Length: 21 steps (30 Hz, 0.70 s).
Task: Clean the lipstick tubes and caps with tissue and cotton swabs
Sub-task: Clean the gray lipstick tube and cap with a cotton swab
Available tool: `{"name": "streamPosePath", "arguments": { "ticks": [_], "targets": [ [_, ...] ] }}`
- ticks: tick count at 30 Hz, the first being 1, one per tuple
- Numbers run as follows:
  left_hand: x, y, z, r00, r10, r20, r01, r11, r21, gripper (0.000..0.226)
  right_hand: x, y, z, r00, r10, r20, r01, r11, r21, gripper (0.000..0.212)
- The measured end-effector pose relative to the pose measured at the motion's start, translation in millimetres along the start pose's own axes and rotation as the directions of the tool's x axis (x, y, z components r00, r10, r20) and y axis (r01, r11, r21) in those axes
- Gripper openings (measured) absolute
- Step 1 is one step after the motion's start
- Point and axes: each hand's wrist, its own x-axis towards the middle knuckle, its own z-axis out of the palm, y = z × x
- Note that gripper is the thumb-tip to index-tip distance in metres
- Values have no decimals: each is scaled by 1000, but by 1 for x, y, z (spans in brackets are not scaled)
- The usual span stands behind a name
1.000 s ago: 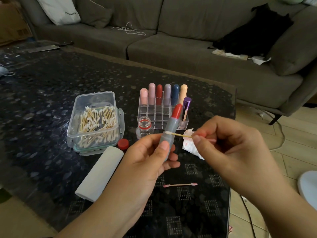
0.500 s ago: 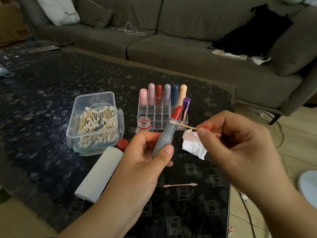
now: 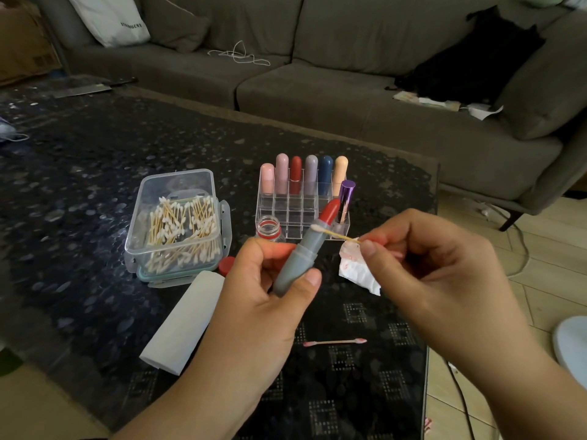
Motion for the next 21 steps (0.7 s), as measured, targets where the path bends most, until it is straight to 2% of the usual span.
{"name": "streamPosePath", "arguments": {
  "ticks": [4, 8, 11, 14, 19, 21],
  "targets": [
    [1, -3, 0, 998, 54, -45, -52, 997, 61, 16, -2, -3, 3, 996, -34, 81, 35, 999, -16, 16],
    [0, -1, -1, 986, 155, -61, -139, 968, 208, 15, -1, -1, 1, 1000, -7, -11, 7, 1000, 29, 14],
    [0, -1, -1, 980, 187, -67, -163, 949, 270, 19, -1, -1, 1, 1000, -16, 5, 16, 1000, 9, 14],
    [0, -2, -1, 980, 188, -72, -163, 950, 265, 18, -3, -4, 3, 997, -41, 59, 40, 999, 4, 14],
    [-1, -1, 0, 984, 164, -74, -143, 963, 230, 17, -2, 0, 0, 1000, -8, -18, 9, 1000, 16, 9],
    [-2, 0, 1, 988, 137, -67, -125, 978, 168, 18, -2, 1, 1, 1000, -9, -2, 9, 1000, 20, 10]
  ]
}}
